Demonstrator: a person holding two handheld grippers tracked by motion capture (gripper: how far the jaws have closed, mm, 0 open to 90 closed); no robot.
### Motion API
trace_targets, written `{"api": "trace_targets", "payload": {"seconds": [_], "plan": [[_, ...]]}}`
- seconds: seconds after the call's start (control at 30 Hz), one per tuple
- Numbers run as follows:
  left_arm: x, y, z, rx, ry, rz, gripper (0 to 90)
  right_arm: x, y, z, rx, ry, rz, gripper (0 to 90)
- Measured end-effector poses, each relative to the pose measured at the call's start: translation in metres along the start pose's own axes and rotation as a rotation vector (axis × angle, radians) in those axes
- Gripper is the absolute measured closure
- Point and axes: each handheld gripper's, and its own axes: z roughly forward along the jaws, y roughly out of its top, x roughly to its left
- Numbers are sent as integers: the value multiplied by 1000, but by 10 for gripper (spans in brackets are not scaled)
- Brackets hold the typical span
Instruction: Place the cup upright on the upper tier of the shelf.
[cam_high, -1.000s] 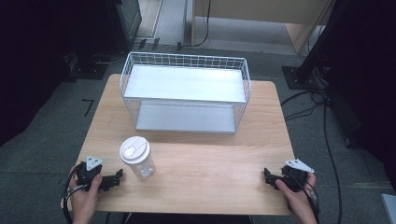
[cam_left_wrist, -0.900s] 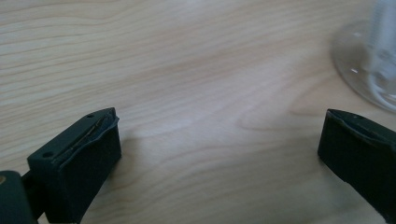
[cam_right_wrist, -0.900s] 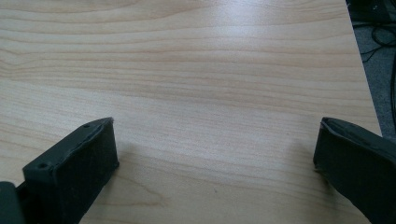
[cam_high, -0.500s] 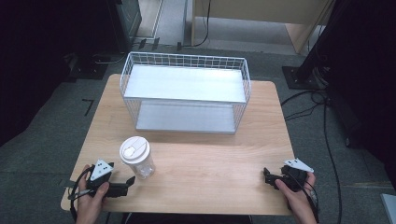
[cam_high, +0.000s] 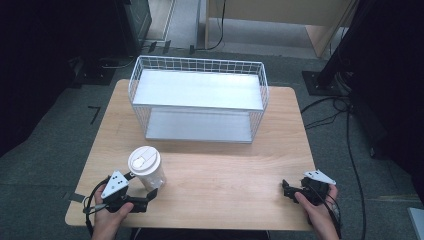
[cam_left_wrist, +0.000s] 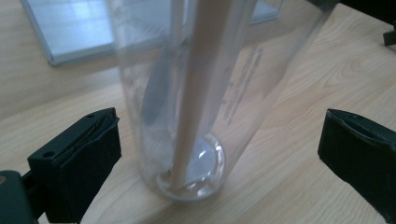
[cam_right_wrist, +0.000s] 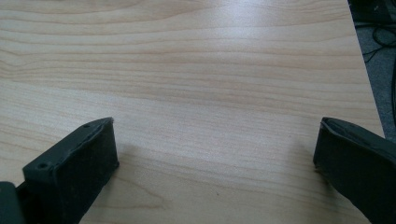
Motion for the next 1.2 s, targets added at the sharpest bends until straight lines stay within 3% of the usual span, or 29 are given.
{"api": "trace_targets", "payload": {"seconds": [0.23,0.6,0.73,1.07,1.17,1.2], "plan": [[-8,11,1,-90,54,9,14,0,0,0,-1,0,2,0],[-10,26,10,-153,110,-13,81,0,0,0,0,1,0,0],[-9,32,10,-203,105,-25,125,0,0,0,0,0,0,0],[-11,45,16,-220,127,6,146,0,0,0,0,1,0,0],[-15,58,17,-239,126,17,147,0,0,0,0,1,0,0],[-16,63,17,-247,115,1,148,0,0,0,0,1,0,0]]}}
